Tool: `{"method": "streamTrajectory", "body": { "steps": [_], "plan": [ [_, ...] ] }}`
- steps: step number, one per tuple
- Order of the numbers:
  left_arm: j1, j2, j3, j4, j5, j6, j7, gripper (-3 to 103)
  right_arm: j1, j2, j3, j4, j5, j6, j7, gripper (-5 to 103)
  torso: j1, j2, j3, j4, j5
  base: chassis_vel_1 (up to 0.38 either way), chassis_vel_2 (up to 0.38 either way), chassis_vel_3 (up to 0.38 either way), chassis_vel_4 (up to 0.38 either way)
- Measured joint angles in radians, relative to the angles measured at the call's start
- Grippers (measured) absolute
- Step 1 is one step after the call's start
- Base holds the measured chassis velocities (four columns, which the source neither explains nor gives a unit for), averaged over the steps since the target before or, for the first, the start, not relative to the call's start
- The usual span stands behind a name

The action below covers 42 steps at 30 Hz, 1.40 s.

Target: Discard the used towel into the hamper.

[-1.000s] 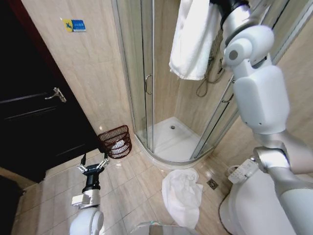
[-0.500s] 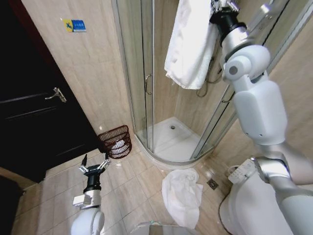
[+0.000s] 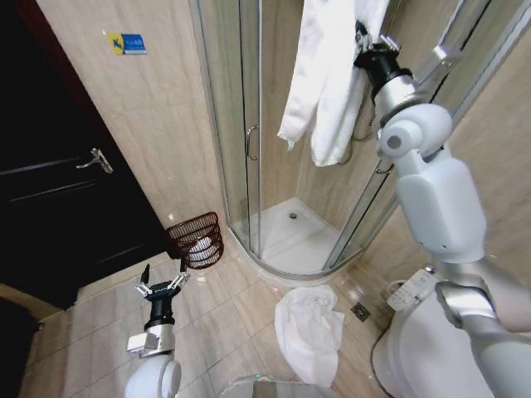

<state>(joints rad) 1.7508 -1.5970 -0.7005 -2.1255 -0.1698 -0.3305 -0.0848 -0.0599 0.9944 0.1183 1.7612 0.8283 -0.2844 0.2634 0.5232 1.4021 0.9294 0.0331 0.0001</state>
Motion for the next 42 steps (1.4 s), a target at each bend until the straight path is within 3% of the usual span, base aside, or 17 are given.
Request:
{"method": "streamTrajectory", "body": {
  "steps": [42],
  "plan": [
    [0.019,-0.001,0.021,-0.007,0.018,-0.023,-0.001,100,-0.275,-0.042,0.116,0.160,-0.028,0.001,-0.030,4,0.000,0.000,0.000,0.0000,-0.0003,0.000,0.000,0.000,0.000]
  ]
}}
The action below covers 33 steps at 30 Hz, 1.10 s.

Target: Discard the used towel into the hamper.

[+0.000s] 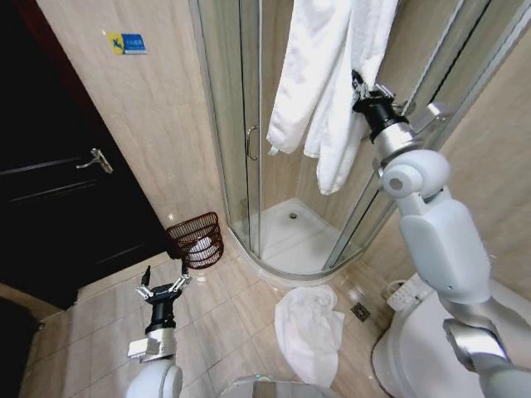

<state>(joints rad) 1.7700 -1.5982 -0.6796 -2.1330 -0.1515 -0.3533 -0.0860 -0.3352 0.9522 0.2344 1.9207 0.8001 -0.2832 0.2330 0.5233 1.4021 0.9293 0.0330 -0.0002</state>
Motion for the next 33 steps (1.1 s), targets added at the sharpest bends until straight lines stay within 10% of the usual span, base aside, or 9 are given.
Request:
{"method": "streamTrajectory", "body": {
  "steps": [33],
  "plan": [
    [-0.002,0.015,0.013,0.028,0.001,-0.019,0.000,100,-0.236,-0.017,0.079,0.075,-0.064,0.024,-0.033,4,0.000,0.000,0.000,0.0000,0.0002,0.000,0.000,0.000,0.000]
  ]
}}
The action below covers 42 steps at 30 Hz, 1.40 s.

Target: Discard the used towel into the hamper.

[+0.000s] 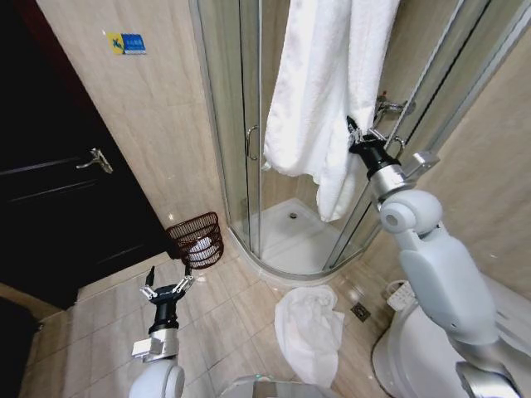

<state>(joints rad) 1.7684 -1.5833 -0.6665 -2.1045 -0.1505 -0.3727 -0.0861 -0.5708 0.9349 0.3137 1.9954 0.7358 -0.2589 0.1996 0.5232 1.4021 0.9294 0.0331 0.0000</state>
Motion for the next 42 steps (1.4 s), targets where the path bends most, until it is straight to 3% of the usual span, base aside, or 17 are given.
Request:
{"method": "streamTrajectory", "body": {
  "steps": [42],
  "plan": [
    [-0.004,0.011,0.008,0.024,-0.005,-0.027,-0.001,100,-0.312,0.057,0.150,0.066,-0.108,0.047,-0.063,4,0.000,0.000,0.000,0.0000,0.0000,0.000,0.000,0.000,0.000]
  ]
}}
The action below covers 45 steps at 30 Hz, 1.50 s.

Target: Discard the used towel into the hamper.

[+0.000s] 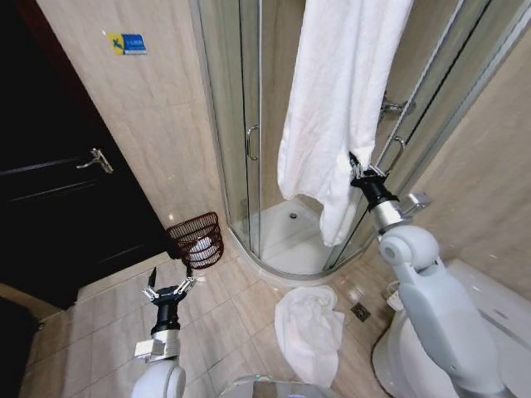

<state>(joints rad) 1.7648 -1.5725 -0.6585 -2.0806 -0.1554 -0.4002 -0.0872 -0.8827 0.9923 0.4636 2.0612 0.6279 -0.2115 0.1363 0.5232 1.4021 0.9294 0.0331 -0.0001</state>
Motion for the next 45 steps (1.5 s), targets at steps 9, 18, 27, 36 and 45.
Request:
{"method": "streamTrajectory", "body": {
  "steps": [9,18,27,36,45],
  "plan": [
    [-0.001,0.002,0.008,-0.004,-0.002,0.000,0.000,100,-0.091,0.048,0.039,0.019,-0.034,0.012,-0.017,4,0.000,0.000,0.000,0.0000,0.0001,0.000,0.000,0.000,0.000],
    [0.000,0.005,0.010,-0.011,-0.004,-0.005,0.000,100,-0.121,0.070,0.037,0.023,-0.063,0.020,-0.019,4,0.000,0.000,0.000,0.0000,0.0000,0.000,0.000,0.000,0.000],
    [0.001,0.011,0.007,-0.009,-0.014,-0.014,0.000,100,-0.137,0.124,0.030,-0.003,-0.109,0.036,-0.023,4,0.000,0.000,0.000,0.0000,0.0000,0.000,0.000,0.000,0.000],
    [-0.013,0.006,0.011,-0.012,-0.009,-0.009,0.001,100,-0.174,0.178,0.044,-0.037,-0.180,0.063,-0.049,4,0.000,0.000,0.000,0.0001,-0.0001,0.000,0.000,0.000,0.000],
    [-0.014,-0.003,0.022,-0.039,-0.004,0.006,0.002,100,-0.219,0.229,0.069,-0.072,-0.239,0.104,-0.075,4,0.000,0.000,0.000,0.0000,0.0001,0.000,0.000,0.000,0.000]
  ]
}}
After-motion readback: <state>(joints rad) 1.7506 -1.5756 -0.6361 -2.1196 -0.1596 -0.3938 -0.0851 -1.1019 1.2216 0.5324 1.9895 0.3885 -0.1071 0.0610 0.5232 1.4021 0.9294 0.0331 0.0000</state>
